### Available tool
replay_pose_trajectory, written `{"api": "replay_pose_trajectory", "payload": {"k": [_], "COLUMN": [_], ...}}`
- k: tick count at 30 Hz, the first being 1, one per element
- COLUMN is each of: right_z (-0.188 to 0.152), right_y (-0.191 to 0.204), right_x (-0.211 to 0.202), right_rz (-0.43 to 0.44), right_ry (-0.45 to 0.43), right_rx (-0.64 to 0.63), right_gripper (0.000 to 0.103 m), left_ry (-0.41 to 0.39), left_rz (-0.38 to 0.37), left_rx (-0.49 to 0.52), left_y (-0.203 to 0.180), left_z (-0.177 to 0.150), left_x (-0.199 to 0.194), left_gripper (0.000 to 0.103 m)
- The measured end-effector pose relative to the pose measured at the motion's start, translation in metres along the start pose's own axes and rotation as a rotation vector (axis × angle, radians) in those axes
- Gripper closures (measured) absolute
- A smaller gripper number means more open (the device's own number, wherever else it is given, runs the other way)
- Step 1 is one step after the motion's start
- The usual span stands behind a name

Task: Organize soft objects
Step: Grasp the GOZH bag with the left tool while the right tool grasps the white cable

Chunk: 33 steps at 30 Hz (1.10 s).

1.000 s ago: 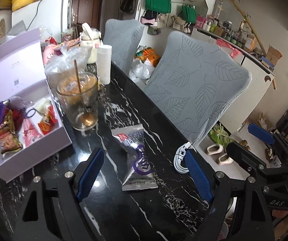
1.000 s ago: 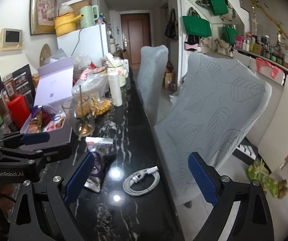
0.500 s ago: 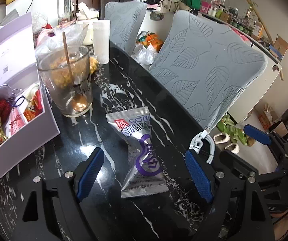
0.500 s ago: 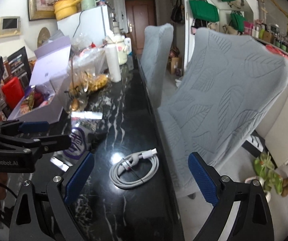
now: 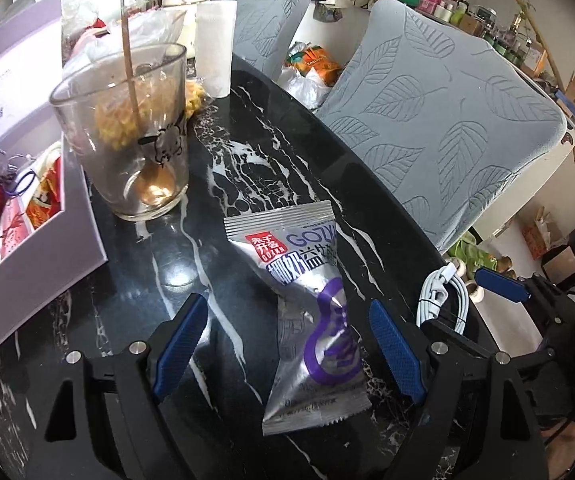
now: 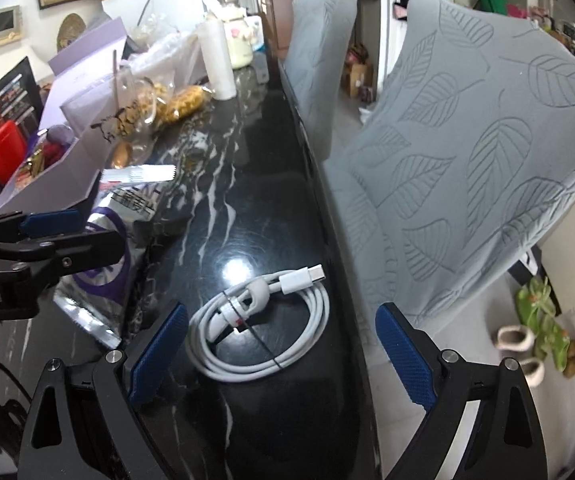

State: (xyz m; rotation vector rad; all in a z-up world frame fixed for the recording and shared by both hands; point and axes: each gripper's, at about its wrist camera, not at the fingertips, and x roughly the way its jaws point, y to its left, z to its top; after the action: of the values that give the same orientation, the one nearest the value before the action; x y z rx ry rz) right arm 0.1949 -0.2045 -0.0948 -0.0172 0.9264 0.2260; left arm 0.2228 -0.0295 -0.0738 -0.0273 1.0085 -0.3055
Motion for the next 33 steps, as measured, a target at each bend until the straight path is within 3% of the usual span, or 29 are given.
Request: {"api": "replay_pose_trajectory", "payload": {"k": [8, 12, 15, 16, 19, 25, 26, 33], "right_z": [0.002, 0.002, 0.001, 0.001, 0.001, -0.001, -0.001, 0.003], "right_y": [0.000, 0.002, -0.002, -0.006, -0.014, -0.009, -0.009, -0.002], "right_x": [0.013, 0.013, 0.010, 0.008, 0.007, 0.003, 0.001, -0.010], "right_rz": [0.032, 0.019, 0.017, 0.015, 0.036, 0.039, 0.045, 0.051], "right_ry": [0.053, 0.047, 0.031, 0.019, 0.011, -0.020, -0.027, -0.066], "right_rx": [0.020, 0.008, 0.024, 0.040, 0.069, 0.041, 0.041, 0.020], "right_gripper": [0.007, 0.008, 0.017, 0.025, 0.028, 0.028, 0.028, 0.028], "left_ry": [0.080, 0.072, 0.061, 0.057, 0.047, 0.036, 0.034, 0.001], "left_rz": [-0.084, -0.072, -0.059, -0.058, -0.060, -0.077, -0.076, -0.077], "left_rx": [-0.038, -0.020, -0.007, -0.003, 0.011, 0.029, 0.032, 0.063], "left_y": [0.001, -0.002, -0.005, -0.006, -0.009, -0.015, -0.016, -0.019], "left_z": [0.003, 0.007, 0.010, 0.011, 0.011, 0.010, 0.009, 0.009], "left_x": [0.021, 0.023, 0.028, 0.029, 0.031, 0.031, 0.031, 0.025], "left_gripper": [0.020, 0.020, 0.020, 0.020, 0.020, 0.049, 0.058, 0.063]}}
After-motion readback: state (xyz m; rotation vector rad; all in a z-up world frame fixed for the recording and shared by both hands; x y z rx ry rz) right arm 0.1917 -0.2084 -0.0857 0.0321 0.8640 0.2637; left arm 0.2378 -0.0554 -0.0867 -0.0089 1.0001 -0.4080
